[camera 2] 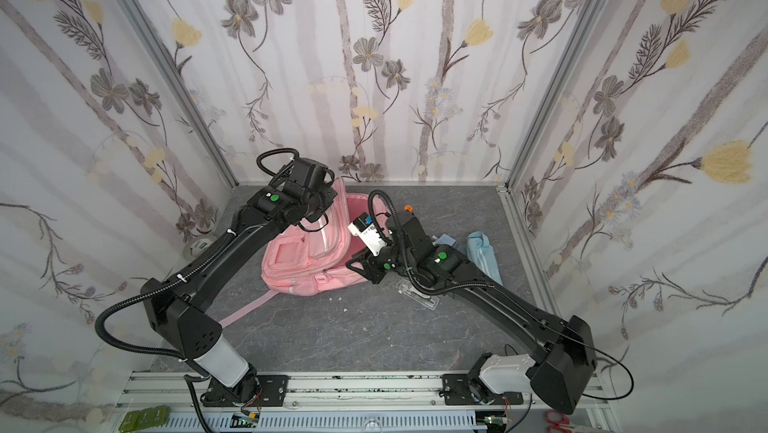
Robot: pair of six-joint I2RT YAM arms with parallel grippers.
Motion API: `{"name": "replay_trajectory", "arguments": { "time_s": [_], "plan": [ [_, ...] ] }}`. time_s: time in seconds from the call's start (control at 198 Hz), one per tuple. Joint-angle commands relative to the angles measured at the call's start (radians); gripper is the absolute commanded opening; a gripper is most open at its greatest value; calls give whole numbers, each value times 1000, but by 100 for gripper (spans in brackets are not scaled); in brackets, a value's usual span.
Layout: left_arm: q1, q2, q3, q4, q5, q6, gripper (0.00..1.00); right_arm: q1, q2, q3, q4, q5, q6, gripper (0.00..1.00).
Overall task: Pack the student bag
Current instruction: 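Release the zipper and move the right gripper to the light-blue tote bag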
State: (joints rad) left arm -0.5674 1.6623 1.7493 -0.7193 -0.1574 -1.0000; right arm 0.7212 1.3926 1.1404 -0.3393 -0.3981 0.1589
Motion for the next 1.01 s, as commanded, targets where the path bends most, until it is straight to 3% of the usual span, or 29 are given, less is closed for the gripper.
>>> {"name": "replay_trajectory", "arguments": {
  "time_s": [0.0, 0.091, 0.157, 0.273, 0.42, 0.521, 0.688, 1.007],
  "plan": [
    [2, 11, 58, 8, 144, 215, 0, -60, -52, -7, -46, 101, 56, 31],
    [3, 39, 113, -70, 198, 291, 0, -127, -84, -13, -108, 169, 113, 36],
    [3, 51, 150, -107, 228, 345, 0, -176, -104, -55, -107, 212, 159, 44],
    [5, 53, 199, -195, 228, 442, 0, -258, -69, -81, -86, 267, 195, 46],
    [9, 40, 213, -286, 181, 531, 0, -346, 60, 15, -159, 202, 231, 47],
    [13, 28, 199, -294, 180, 577, 0, -350, 78, 2, -200, 274, 258, 46],
    [20, 15, 180, -296, 173, 590, 0, -359, 34, -114, -181, 381, 299, 48],
    [24, -49, 45, -209, 149, 571, 0, -501, 67, -148, -184, 406, 319, 51]
  ]
}}
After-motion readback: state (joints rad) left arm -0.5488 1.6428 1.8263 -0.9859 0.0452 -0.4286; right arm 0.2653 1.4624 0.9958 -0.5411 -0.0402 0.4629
